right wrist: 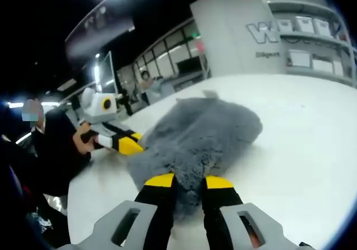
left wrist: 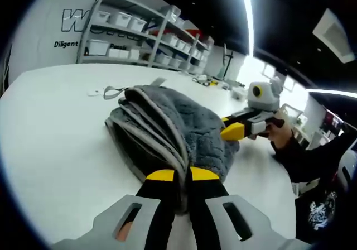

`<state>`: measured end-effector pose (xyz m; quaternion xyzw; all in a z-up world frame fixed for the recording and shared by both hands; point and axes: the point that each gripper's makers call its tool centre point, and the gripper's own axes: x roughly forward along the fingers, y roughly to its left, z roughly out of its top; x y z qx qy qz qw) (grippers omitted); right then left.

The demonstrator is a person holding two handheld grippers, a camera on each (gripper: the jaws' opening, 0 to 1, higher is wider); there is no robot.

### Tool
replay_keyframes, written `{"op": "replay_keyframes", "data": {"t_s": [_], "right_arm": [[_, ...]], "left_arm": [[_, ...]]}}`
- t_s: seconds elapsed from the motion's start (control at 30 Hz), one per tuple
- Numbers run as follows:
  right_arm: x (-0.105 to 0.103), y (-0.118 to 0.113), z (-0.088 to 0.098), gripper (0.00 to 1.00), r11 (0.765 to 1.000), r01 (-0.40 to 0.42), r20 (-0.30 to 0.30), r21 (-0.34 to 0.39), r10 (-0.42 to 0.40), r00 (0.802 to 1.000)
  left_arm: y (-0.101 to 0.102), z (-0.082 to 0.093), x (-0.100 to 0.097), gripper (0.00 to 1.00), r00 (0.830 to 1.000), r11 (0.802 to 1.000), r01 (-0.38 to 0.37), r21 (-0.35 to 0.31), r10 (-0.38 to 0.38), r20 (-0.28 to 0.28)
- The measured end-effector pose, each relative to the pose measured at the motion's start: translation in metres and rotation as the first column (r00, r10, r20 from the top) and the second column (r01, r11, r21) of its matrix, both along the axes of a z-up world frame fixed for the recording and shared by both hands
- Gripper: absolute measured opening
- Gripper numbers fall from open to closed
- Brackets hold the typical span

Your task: Open the folded towel by lifting each exposed corner and separating the folded layers until the towel lies flat within the target outline without major curled edges

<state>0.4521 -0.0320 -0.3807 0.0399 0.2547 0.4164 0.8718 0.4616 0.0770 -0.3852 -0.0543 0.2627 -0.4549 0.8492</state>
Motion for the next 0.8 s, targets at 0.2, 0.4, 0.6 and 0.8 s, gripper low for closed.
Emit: {"op": "replay_keyframes", "data": {"t_s": [0.2,0.4,0.6,0.8], "right_arm": [[-0.003,0.001,0.000,0.13,1.000,-0.008,-0.006,0.001,0.008,1.000],[-0.011,0.002,-0.002,0.13,0.999,-0.029,-0.016,0.015,0.029,0.999],[-0.016,0.001,-0.002,0.13,0.999,-0.038,-0.022,0.035,0.039,0.999],[-0.022,0.003,-0.002,0.13,0.998,-0.049,-0.026,0.043,0.050,0.998]], "left_arm": [[0.000,0.000,-0.005,0.05,1.000,1.000,-0.001,-0.003,0.001,-0.002],[0.002,0.001,-0.013,0.05,1.000,1.000,0.004,-0.002,-0.004,0.001],[-0.001,0.001,-0.020,0.05,1.000,1.000,0.010,-0.009,-0.010,-0.002],[0.002,0.001,-0.025,0.05,1.000,1.000,0.012,-0.018,-0.012,-0.005]]}}
